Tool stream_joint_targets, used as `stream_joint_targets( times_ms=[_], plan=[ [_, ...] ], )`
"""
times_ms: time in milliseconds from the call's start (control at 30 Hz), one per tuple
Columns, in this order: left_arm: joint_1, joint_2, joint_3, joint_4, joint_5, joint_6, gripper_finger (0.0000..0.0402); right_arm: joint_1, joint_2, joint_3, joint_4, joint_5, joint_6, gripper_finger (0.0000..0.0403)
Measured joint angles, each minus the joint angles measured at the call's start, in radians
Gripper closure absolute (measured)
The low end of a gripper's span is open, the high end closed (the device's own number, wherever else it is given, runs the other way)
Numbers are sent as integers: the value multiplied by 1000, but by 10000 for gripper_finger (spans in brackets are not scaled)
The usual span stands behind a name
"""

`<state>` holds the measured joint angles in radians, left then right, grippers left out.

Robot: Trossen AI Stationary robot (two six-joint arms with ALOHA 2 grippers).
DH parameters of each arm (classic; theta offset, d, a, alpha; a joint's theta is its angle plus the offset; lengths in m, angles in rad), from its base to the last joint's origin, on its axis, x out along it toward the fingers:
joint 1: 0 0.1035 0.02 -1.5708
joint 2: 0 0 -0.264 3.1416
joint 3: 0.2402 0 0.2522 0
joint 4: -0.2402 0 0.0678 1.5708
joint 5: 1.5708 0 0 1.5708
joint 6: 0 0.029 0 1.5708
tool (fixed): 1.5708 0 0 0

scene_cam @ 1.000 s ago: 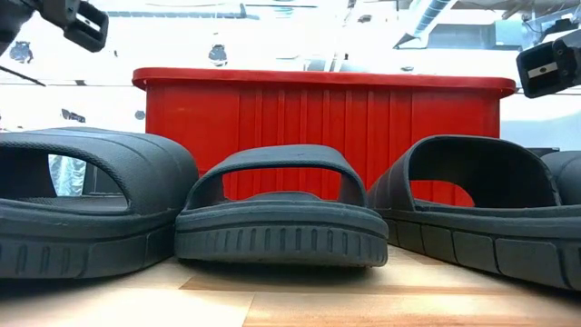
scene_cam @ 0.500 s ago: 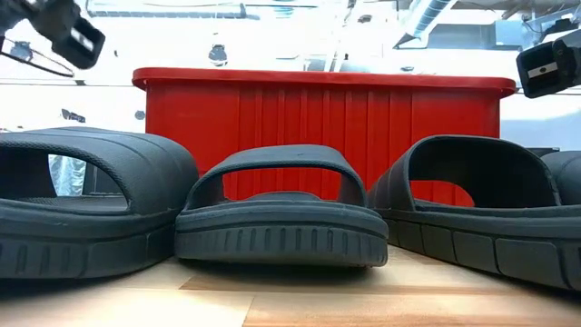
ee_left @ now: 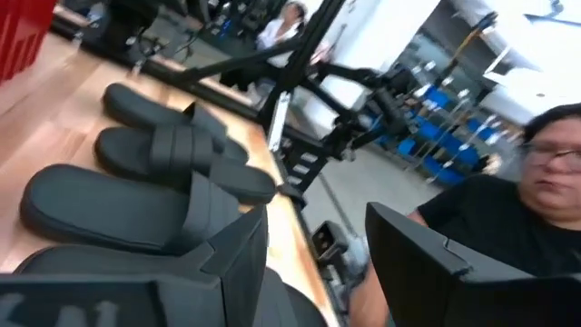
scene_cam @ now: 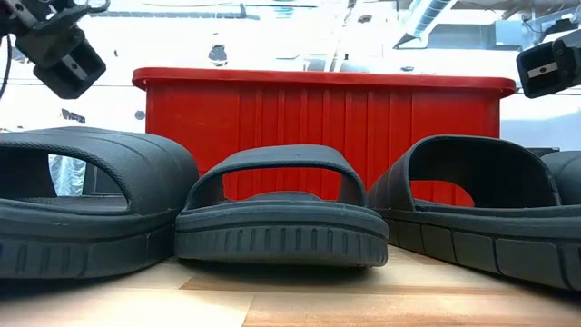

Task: Pick and place slides into bin
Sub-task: Put the black slipper into the red bin

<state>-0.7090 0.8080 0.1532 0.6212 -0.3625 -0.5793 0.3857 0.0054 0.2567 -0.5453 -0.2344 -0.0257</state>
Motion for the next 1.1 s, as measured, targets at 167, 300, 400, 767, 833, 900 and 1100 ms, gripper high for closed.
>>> stream_joint_targets(
  times_ms=[167,300,400,767,833,900,1100],
  plan=[
    [2,159,103,0,-9,60,223,0,0,0,0,0,0,227],
    [3,263,187,-1,-25,143,223,0,0,0,0,0,0,227],
    [3,327,245,-2,-38,150,223,0,0,0,0,0,0,228],
    [29,476,408,-62,-8,129,223,0,0,0,0,0,0,227],
    [41,475,447,-169,22,94,223,0,0,0,0,0,0,227],
    [54,475,499,-331,47,52,223,0,0,0,0,0,0,228],
    [98,475,685,-761,109,-50,223,0,0,0,0,0,0,229]
  ],
)
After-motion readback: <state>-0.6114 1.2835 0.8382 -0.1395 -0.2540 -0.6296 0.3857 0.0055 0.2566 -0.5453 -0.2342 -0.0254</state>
